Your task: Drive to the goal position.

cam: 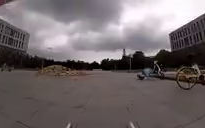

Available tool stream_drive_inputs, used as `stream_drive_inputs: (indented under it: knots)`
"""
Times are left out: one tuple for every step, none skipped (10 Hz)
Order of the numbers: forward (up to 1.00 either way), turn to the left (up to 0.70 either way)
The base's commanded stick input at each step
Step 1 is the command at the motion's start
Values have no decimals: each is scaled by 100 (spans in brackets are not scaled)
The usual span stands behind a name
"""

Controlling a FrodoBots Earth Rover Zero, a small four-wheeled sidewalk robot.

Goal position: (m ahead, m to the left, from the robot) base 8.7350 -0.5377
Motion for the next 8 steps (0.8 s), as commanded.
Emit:
stream_drive_inputs:
  knots:
    - [50,1]
    - [50,1]
    - [50,1]
    - [50,1]
    - [50,1]
    - [50,1]
    - [50,1]
    - [50,1]
